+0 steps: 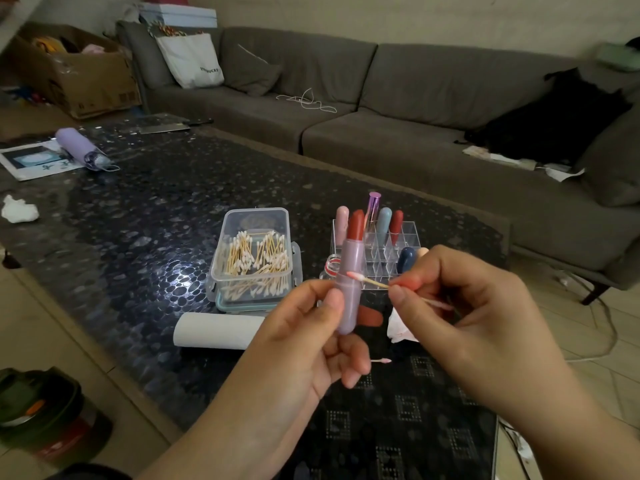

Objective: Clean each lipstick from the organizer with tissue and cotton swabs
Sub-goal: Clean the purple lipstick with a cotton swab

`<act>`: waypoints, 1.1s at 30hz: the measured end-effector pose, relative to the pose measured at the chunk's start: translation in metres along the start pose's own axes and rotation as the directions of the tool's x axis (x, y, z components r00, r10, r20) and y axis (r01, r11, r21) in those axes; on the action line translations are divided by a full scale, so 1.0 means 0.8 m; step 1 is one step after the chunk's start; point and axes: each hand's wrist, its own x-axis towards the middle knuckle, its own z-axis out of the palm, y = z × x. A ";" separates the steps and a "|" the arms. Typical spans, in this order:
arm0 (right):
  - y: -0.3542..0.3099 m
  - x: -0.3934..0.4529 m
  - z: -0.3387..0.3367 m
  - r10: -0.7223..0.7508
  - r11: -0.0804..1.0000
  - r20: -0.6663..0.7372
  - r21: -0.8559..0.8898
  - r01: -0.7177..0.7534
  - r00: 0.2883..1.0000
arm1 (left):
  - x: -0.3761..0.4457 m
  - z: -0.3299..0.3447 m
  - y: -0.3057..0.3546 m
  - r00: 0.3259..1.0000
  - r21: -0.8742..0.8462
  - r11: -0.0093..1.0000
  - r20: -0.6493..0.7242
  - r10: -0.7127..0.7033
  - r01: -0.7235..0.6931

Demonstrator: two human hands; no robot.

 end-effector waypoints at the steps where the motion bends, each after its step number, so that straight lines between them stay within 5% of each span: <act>1: 0.000 0.000 0.000 0.005 1.000 -0.008 -0.001 -0.005 1.000 | -0.001 0.000 0.000 1.000 -0.015 1.000 -0.005 0.000 0.000; 10: 0.002 0.003 -0.004 0.012 0.998 -0.103 -0.056 -0.018 0.995 | -0.001 0.000 -0.003 1.000 0.079 0.997 0.012 0.012 -0.013; 16: 0.005 0.001 -0.007 0.019 1.000 -0.003 -0.015 -0.019 1.000 | 0.000 -0.002 -0.004 1.000 0.107 0.994 0.019 0.006 -0.008; 33: 0.002 0.002 -0.006 -0.007 0.999 -0.005 -0.044 0.007 1.000 | 0.000 -0.005 -0.007 0.999 0.157 0.987 -0.001 0.039 -0.039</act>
